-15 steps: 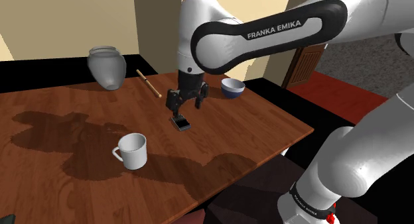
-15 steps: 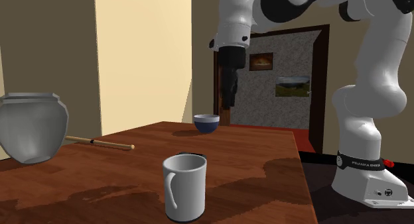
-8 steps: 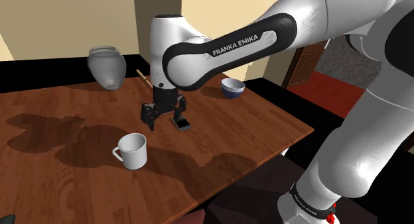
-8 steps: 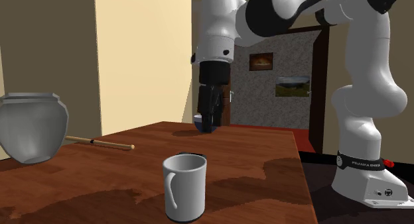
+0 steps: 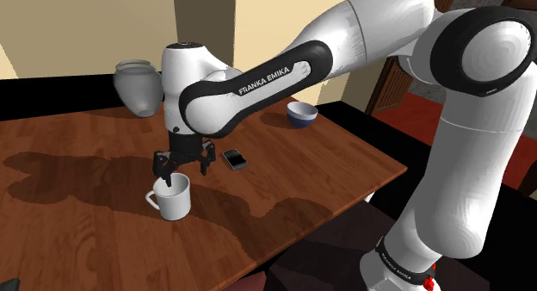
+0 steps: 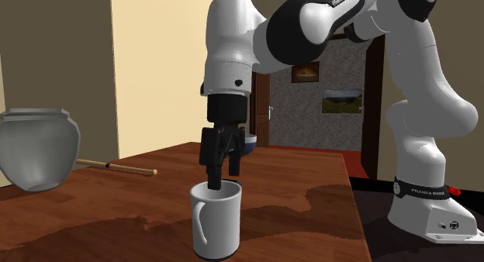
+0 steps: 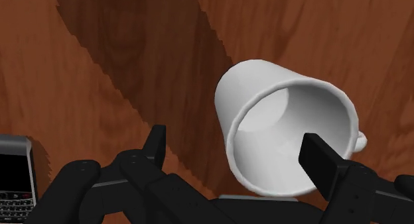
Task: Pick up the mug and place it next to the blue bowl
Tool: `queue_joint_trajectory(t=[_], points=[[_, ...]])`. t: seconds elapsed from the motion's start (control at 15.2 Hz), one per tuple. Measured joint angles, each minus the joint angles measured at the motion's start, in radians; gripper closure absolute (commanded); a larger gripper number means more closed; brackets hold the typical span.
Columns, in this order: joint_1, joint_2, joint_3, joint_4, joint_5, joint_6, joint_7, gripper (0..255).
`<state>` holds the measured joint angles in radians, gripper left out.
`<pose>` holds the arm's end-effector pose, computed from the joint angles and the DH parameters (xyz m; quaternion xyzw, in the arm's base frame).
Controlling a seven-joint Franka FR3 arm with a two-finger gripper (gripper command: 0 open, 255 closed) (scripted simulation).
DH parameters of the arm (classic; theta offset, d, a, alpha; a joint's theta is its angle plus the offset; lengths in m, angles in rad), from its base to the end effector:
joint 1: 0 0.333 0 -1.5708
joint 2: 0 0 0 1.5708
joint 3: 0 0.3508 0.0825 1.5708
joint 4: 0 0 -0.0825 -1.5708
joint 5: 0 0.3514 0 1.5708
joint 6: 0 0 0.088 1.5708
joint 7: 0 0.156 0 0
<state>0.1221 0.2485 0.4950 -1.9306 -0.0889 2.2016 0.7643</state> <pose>0.4944 0.3262 0.3819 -0.9978 0.0562 -0.0071 0.0341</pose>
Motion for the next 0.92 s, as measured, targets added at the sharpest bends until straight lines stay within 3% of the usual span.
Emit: queue_joint_trajectory(t=[0.4,0.79,0.86,0.92], points=[[0.01,0.045,-0.009,-0.02,-0.026,0.06,0.017,0],[0.01,0.048,-0.01,-0.022,-0.028,0.065,0.017,0],[0.01,0.048,-0.01,-0.022,-0.028,0.065,0.017,255],[0.01,0.048,-0.01,-0.022,-0.028,0.065,0.017,255]])
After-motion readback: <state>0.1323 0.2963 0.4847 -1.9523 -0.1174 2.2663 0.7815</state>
